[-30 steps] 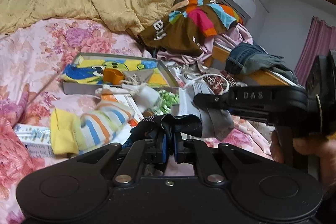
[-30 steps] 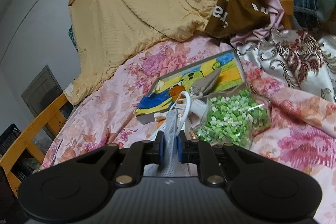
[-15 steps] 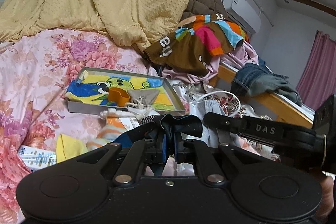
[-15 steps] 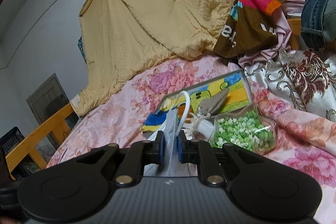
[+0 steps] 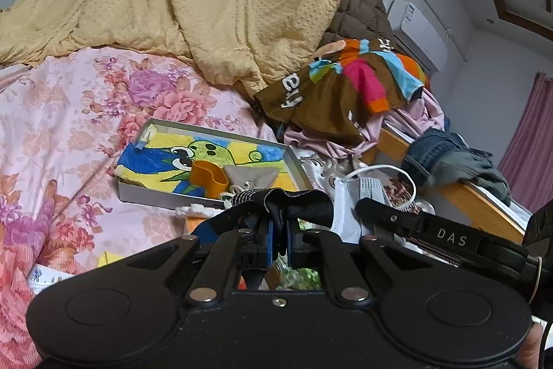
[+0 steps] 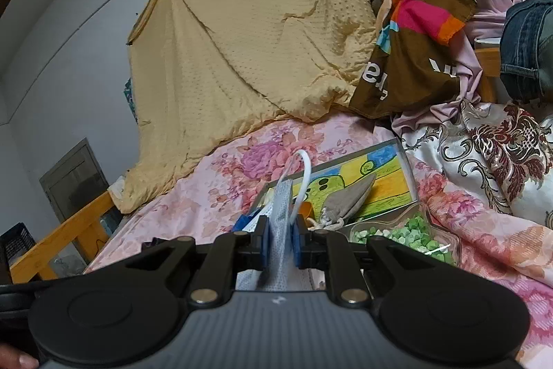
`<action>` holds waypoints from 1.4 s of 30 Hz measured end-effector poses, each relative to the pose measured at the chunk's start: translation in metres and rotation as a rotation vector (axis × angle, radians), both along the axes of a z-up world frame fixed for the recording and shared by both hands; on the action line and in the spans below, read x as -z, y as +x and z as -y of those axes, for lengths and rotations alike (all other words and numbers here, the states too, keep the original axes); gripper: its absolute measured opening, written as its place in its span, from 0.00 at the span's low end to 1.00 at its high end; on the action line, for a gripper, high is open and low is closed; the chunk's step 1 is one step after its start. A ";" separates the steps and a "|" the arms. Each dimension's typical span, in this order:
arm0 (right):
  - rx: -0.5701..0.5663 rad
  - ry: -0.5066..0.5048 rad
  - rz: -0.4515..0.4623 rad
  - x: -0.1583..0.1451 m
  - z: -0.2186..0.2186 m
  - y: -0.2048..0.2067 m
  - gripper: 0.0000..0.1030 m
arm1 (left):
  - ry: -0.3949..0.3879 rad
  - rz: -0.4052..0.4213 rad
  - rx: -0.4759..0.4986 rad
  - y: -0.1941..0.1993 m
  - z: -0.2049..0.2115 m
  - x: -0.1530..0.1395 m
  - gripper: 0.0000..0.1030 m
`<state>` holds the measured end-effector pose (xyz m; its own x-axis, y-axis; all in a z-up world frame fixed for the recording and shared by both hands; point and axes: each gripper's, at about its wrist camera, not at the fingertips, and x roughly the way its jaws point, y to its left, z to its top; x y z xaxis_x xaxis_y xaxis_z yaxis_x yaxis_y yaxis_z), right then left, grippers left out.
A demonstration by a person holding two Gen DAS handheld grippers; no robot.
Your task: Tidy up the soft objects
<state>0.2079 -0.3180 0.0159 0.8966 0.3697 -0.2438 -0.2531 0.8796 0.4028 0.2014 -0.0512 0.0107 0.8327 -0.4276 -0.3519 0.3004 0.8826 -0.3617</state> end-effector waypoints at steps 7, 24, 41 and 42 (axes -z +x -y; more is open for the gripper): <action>0.011 -0.009 -0.003 0.005 -0.001 0.020 0.15 | 0.006 0.003 -0.011 0.025 0.001 -0.004 0.07; 0.025 0.011 -0.017 0.016 0.009 0.054 0.15 | 0.007 -0.009 -0.009 0.091 0.022 -0.006 0.07; 0.017 0.090 -0.026 0.027 0.017 0.118 0.16 | 0.050 0.003 -0.031 0.155 0.032 -0.009 0.07; 0.019 0.093 -0.023 0.026 0.017 0.125 0.16 | 0.056 0.002 -0.030 0.159 0.034 -0.008 0.07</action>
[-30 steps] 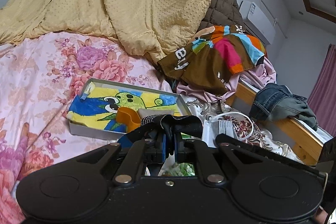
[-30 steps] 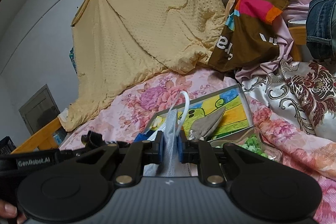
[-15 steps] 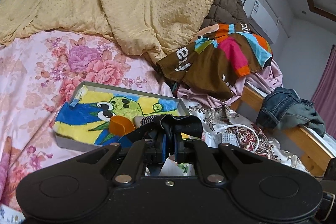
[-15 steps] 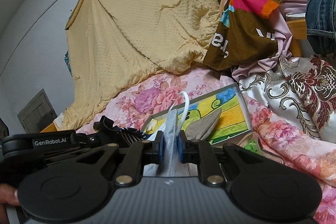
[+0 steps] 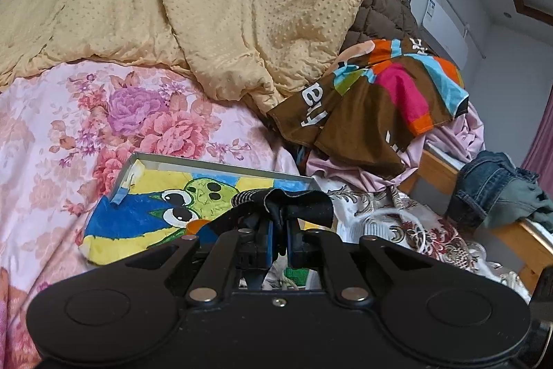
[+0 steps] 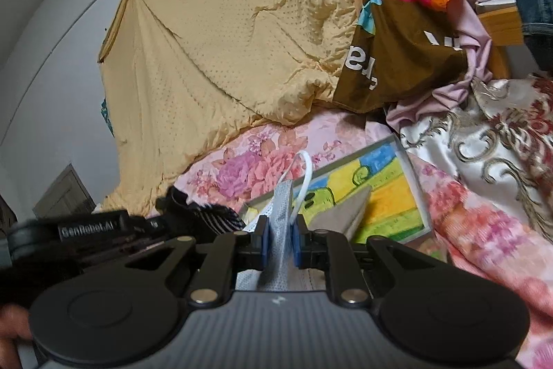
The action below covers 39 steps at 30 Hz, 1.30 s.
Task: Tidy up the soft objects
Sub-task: 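Lower black cloth into tray with left tool while right lowers grey mask there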
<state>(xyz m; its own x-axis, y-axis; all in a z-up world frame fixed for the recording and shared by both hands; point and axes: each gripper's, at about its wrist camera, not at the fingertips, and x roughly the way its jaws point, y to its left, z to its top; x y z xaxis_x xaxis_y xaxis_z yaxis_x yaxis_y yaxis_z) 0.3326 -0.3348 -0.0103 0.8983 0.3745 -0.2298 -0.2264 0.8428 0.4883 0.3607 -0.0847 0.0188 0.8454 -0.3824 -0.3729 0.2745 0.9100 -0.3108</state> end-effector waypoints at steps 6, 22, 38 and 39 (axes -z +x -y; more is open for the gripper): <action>0.018 0.010 -0.010 0.002 0.004 0.034 0.16 | 0.021 -0.012 0.007 0.026 0.010 0.010 0.07; 0.097 0.063 -0.135 0.022 0.044 0.089 0.16 | 0.028 -0.084 0.025 0.081 0.055 0.041 0.07; 0.077 0.014 -0.249 0.041 0.040 0.100 0.18 | 0.120 -0.193 -0.042 0.088 0.061 0.070 0.12; 0.076 0.013 -0.251 0.042 0.039 0.101 0.19 | 0.108 -0.197 -0.045 0.088 0.060 0.070 0.13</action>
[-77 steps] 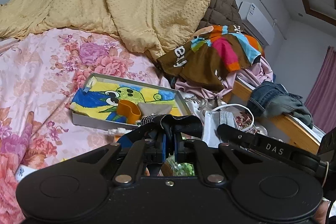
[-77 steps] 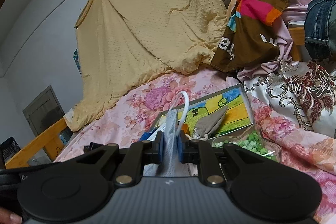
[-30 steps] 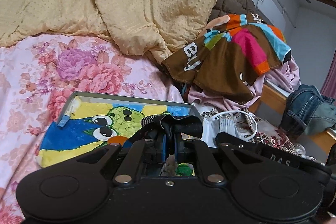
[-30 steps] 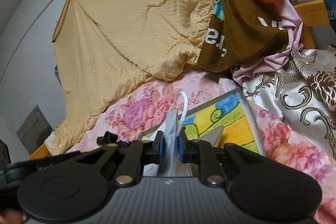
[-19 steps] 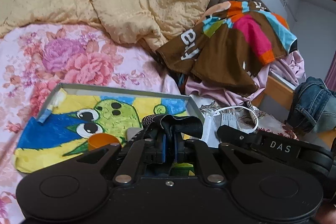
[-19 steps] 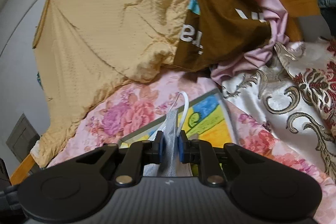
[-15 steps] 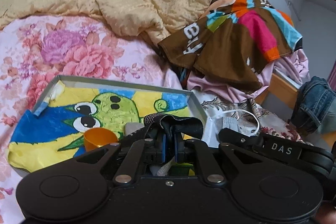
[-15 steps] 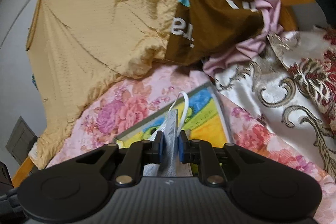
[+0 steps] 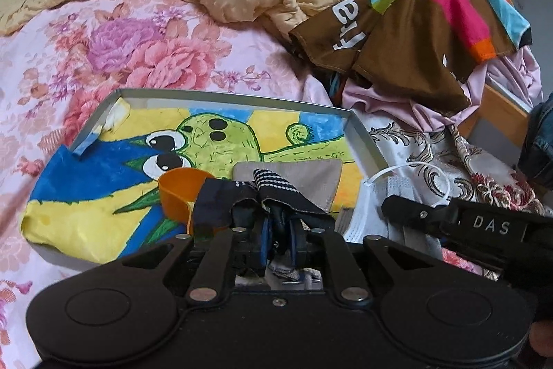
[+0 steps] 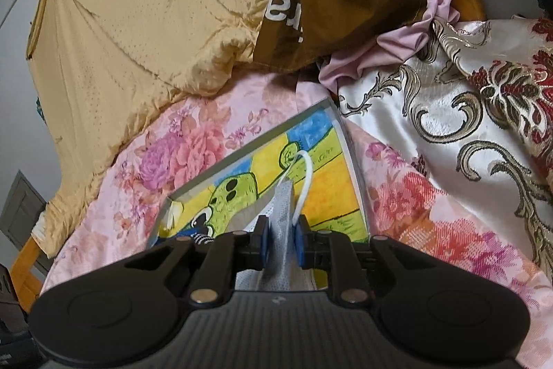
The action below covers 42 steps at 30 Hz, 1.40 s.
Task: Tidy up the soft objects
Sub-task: 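Lower black cloth into tray with left tool while right lowers grey mask there, then open both grippers and withdraw them from the tray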
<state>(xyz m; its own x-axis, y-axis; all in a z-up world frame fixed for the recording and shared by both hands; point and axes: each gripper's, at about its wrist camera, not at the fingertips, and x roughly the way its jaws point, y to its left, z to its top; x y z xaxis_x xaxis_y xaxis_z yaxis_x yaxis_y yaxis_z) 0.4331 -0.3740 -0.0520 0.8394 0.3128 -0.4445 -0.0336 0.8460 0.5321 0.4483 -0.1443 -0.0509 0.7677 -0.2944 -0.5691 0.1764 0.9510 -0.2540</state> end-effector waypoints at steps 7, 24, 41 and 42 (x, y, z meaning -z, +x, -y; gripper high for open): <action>-0.002 -0.011 -0.013 0.002 -0.002 -0.001 0.26 | -0.007 -0.004 -0.010 -0.001 -0.002 0.000 0.17; 0.001 -0.034 -0.015 -0.004 0.001 -0.006 0.58 | 0.007 0.015 -0.023 -0.018 -0.003 -0.008 0.52; -0.049 -0.118 0.103 -0.045 -0.014 -0.049 0.89 | -0.010 0.076 -0.122 -0.066 -0.039 -0.043 0.81; -0.054 -0.128 0.108 -0.046 -0.015 -0.052 0.91 | -0.010 0.086 -0.128 -0.071 -0.041 -0.046 0.81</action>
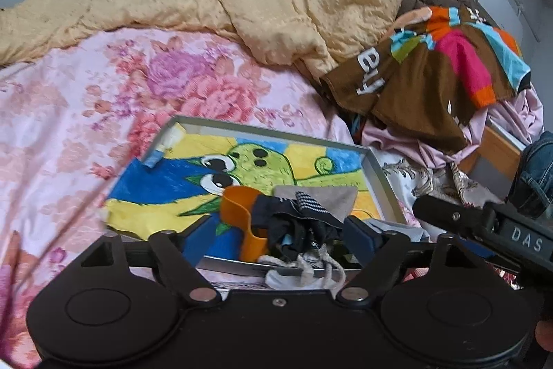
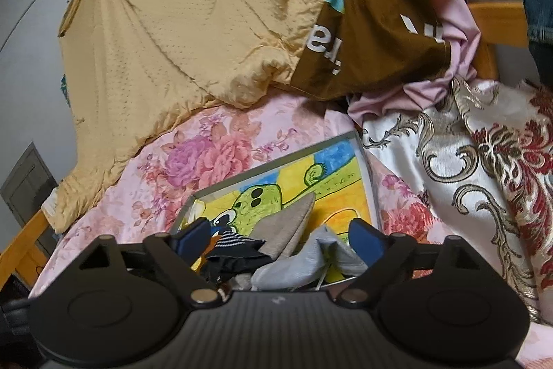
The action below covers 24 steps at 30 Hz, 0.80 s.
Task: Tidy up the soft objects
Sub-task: 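Open both grippers and withdraw them from the tray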
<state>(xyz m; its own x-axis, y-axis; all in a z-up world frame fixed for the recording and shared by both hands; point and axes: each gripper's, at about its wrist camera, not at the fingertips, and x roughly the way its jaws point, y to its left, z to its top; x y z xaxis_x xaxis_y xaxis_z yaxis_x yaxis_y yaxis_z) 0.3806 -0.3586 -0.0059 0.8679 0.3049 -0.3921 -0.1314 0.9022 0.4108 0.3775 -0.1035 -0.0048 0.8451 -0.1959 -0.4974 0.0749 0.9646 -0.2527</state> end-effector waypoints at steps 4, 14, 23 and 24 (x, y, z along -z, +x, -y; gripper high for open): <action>-0.011 -0.038 0.018 -0.005 -0.007 -0.011 0.94 | 0.015 0.024 -0.010 -0.016 -0.006 -0.009 0.84; -0.066 -0.136 0.067 -0.014 -0.027 -0.046 1.00 | 0.055 0.055 -0.044 -0.054 -0.019 -0.025 0.93; -0.037 -0.200 0.158 -0.022 -0.036 -0.083 1.00 | 0.103 0.071 -0.040 -0.093 -0.027 -0.031 0.97; -0.027 -0.220 0.172 -0.022 -0.037 -0.089 1.00 | 0.104 0.070 -0.039 -0.098 -0.028 -0.030 0.97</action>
<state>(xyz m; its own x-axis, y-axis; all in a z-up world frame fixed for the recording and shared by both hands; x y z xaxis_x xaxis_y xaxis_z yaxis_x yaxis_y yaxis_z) 0.2920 -0.3211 0.0164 0.9202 0.2529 -0.2988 -0.2077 0.9624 0.1751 0.2796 -0.0754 0.0257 0.8845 -0.1124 -0.4528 0.0504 0.9879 -0.1468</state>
